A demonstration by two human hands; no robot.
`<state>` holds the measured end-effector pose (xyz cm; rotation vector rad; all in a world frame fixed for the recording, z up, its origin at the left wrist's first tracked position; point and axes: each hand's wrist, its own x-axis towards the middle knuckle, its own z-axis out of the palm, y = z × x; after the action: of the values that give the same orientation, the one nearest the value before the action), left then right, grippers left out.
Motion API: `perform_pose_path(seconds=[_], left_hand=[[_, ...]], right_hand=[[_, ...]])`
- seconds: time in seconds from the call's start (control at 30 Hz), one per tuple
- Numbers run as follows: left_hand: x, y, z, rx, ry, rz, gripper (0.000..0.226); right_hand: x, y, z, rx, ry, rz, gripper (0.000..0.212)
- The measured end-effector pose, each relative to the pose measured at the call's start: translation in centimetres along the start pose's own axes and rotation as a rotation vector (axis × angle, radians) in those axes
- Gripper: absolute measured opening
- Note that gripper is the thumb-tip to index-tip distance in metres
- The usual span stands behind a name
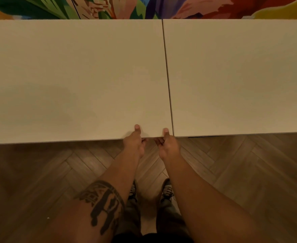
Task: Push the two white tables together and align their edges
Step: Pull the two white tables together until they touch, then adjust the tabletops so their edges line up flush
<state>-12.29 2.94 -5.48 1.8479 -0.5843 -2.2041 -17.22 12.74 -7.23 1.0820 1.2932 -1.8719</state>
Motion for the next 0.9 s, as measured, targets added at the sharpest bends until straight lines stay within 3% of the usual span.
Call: perform_pose_path(seconds=[0.1,0.3,0.7,0.9], left_hand=[[0.2,0.0,0.3,0.002,-0.003,-0.003,0.051],[-0.2,-0.2,-0.2,0.002,-0.031,0.022,0.050],[-0.4,-0.8,-1.3,0.022,-0.035,0.016,0.049],[-0.1,-1.0,-1.4,0.038,-0.049,0.019,0.054]], right_hand=[[0.0,-0.4,0.2,0.001,-0.003,-0.001,0.026],[-0.6,-0.4,-0.1,0.002,-0.024,-0.017,0.043],[-1.9,-0.1,-1.5,0.005,-0.086,0.025,0.043],[-2.0,-0.6,-1.6,0.005,-0.091,0.065,0.027]])
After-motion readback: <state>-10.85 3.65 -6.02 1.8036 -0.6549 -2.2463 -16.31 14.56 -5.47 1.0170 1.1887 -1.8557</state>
